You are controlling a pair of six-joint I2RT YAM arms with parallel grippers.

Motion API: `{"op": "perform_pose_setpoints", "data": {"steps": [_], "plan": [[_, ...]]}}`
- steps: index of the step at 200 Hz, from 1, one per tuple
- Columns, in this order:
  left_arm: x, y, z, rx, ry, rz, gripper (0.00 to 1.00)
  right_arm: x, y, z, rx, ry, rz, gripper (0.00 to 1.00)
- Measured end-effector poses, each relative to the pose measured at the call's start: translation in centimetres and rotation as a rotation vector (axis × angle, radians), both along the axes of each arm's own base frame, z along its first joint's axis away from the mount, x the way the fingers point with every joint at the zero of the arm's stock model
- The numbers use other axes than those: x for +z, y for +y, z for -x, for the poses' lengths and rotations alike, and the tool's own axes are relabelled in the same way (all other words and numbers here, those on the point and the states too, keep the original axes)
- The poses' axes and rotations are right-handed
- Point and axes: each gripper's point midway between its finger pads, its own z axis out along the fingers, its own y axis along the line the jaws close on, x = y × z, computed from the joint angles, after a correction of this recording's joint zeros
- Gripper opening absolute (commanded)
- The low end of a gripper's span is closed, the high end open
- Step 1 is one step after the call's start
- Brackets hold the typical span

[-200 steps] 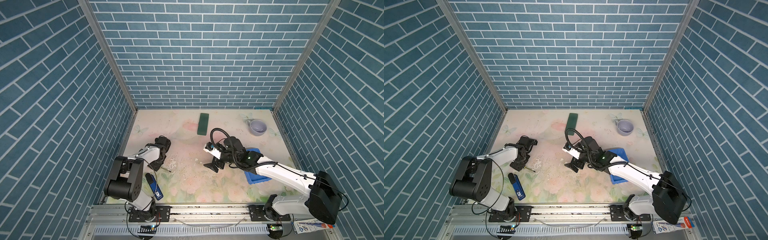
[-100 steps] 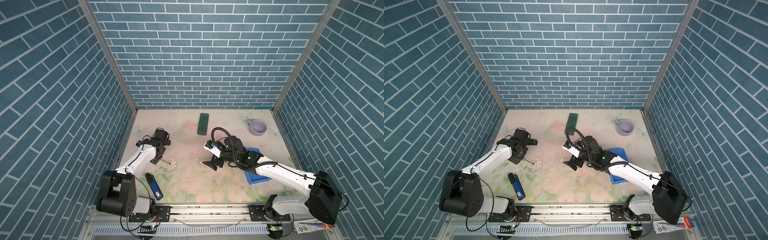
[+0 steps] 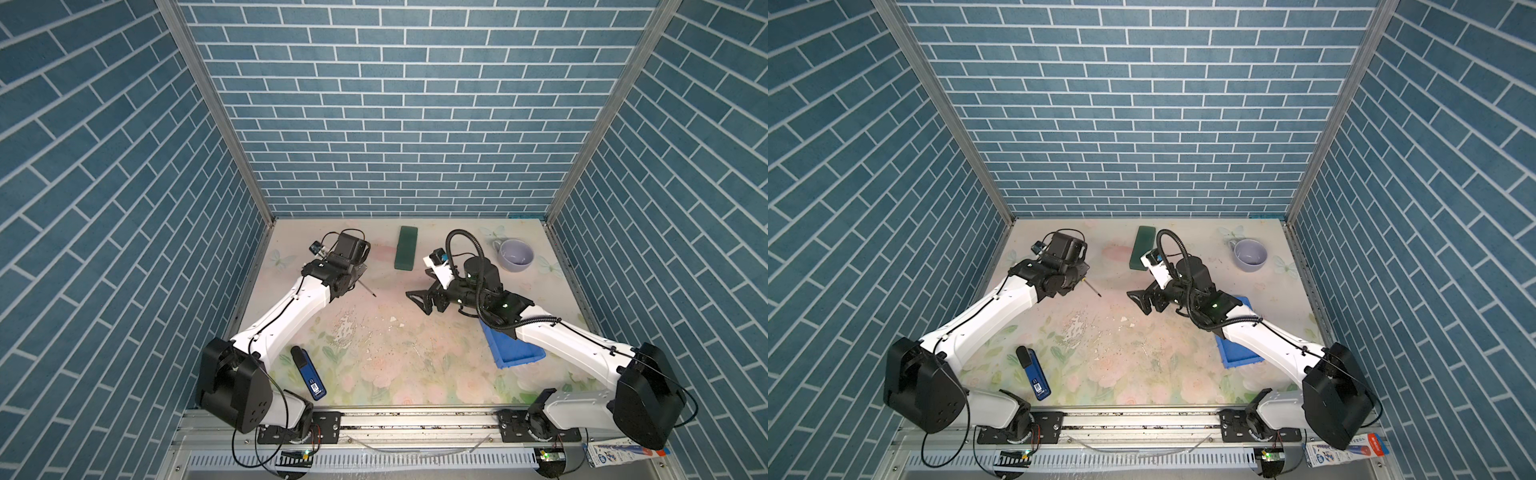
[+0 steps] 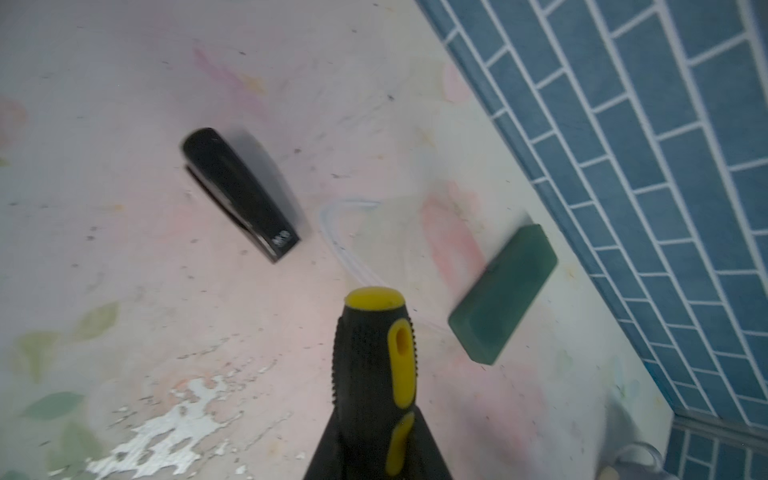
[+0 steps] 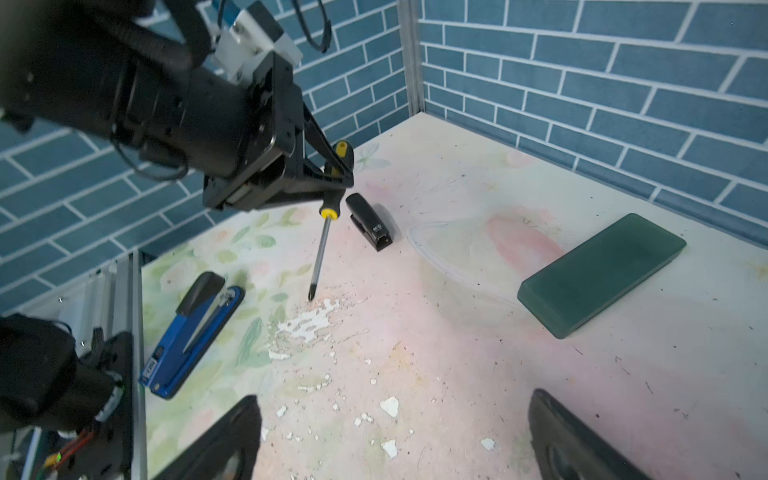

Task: Put the screwdriver in the bin
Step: 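Lift the screwdriver with the left gripper and carry it toward the right gripper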

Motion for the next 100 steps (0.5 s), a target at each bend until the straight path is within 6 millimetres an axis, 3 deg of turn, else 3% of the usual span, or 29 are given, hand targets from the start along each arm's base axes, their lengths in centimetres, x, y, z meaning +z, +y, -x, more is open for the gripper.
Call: {"op": "perform_pose_setpoints", "data": {"steps": [58, 84, 100], "plan": [[5.4, -10.9, -1.3, -0.321, -0.236, 0.091, 0.00, 4.4, -2.3, -3.7, -0.130, 0.121, -0.302, 0.99], [7.8, -14.0, -1.0, -0.423, -0.328, 0.125, 0.00, 4.8, -3.3, -4.4, -0.157, 0.174, -0.393, 0.96], [9.3, -15.5, -0.8, -0.470, -0.382, 0.148, 0.00, 5.0, -3.6, -4.8, -0.163, 0.205, -0.438, 0.89]]}}
